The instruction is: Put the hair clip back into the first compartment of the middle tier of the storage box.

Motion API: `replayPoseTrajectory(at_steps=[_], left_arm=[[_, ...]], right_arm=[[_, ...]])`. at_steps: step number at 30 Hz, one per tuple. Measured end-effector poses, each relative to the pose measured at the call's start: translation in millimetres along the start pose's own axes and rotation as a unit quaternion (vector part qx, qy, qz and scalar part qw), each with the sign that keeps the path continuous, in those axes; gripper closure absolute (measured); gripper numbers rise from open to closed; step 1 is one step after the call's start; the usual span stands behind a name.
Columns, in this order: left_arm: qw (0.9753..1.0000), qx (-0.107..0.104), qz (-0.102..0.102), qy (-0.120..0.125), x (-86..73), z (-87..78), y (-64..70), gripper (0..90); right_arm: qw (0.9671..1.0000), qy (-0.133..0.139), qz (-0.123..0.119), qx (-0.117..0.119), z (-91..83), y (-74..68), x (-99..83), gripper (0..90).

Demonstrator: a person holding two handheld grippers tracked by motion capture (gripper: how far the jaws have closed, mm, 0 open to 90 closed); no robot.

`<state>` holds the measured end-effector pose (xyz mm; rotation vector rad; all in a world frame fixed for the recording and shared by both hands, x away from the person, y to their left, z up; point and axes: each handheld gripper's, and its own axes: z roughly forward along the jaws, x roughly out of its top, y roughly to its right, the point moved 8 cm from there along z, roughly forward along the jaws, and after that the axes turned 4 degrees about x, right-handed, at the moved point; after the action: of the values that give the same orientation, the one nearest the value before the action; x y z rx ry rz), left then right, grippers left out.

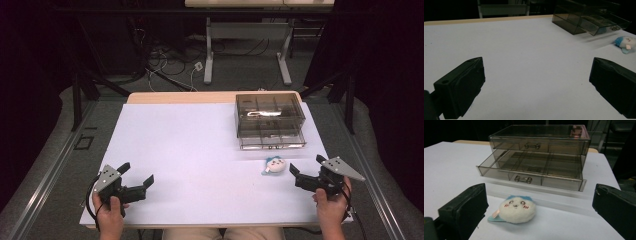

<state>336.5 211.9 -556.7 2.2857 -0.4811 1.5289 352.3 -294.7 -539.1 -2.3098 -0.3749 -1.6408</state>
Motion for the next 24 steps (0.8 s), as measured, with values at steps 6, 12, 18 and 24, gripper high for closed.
replayPoseTrajectory(at_steps=[6, 12, 18, 24], left_arm=[[0.9999, 0.008, -0.007, -0.009, -1.5, 3.1, 0.0, 0.3], [0.9997, 0.011, -0.002, -0.02, -6.2, 3.5, 2.0, 0.3], [0.9998, 0.014, 0.0, -0.014, -3.1, 1.2, 5.1, 0.3], [0.9997, 0.012, 0.001, -0.019, -7.3, -0.6, 6.6, 0.3]], right_arm=[[0.9997, -0.019, -0.014, 0.002, 8.6, -9.4, -1.6, 0.0], [0.9992, -0.034, -0.02, 0.008, 15.1, -15.9, 0.0, 0.1], [0.9977, -0.057, -0.036, 0.004, 22.2, -19.0, 3.2, 2.0], [0.9969, -0.062, -0.048, 0.009, 32.3, -25.2, 10.8, 6.7]])
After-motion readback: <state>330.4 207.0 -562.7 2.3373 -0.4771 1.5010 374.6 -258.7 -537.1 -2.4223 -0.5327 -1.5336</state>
